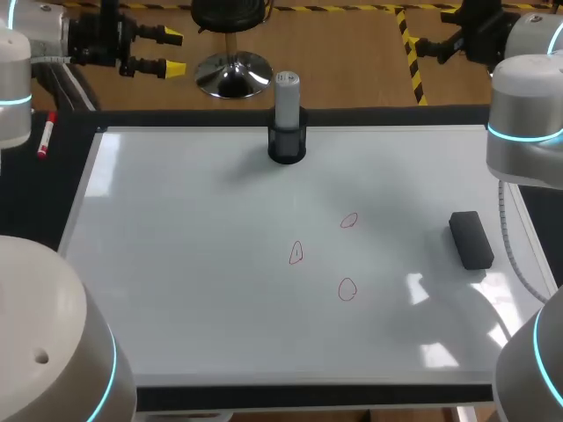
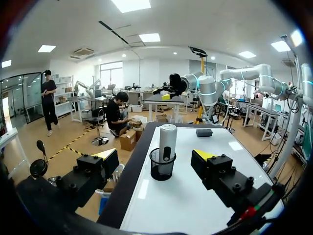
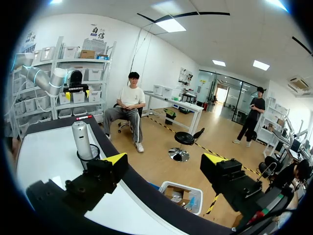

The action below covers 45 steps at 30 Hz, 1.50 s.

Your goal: Pick up the inspection probe, press it on each red-marked spot on the whiteboard one by one, put down the probe, pick up the eraser, and wipe off all the red marks.

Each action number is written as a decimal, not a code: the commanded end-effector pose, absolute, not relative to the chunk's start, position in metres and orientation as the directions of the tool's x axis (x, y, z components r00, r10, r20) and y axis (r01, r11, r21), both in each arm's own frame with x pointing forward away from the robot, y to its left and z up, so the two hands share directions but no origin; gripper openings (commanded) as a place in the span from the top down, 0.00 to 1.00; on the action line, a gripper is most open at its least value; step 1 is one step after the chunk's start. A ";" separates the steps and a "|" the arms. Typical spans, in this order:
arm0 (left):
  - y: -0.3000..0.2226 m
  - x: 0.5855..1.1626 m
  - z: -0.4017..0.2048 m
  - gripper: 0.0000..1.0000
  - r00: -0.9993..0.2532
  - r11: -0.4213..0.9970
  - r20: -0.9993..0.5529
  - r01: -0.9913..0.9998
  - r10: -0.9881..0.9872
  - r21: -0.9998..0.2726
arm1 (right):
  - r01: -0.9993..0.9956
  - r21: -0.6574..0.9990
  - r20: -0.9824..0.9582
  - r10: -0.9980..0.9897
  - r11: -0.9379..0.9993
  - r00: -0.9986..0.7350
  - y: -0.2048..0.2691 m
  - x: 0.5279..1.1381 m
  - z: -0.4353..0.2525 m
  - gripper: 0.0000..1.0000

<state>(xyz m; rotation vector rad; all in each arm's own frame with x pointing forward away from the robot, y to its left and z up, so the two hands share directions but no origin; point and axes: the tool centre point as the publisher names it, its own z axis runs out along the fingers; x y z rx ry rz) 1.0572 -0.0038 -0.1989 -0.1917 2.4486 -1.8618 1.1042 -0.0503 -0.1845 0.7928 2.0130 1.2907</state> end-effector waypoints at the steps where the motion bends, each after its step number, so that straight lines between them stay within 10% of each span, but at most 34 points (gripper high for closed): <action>1: -0.010 1.062 -0.206 0.00 -0.998 0.259 0.045 -0.053 -0.036 -0.964 | 0.157 0.925 -0.174 0.754 0.345 -0.633 -0.050 1.104 -0.184 0.00; 45: -0.099 1.059 -0.263 0.00 -0.982 0.223 -0.014 0.056 0.186 -0.973 | 0.157 0.925 -0.174 0.754 0.345 -0.633 -0.050 1.104 -0.184 0.00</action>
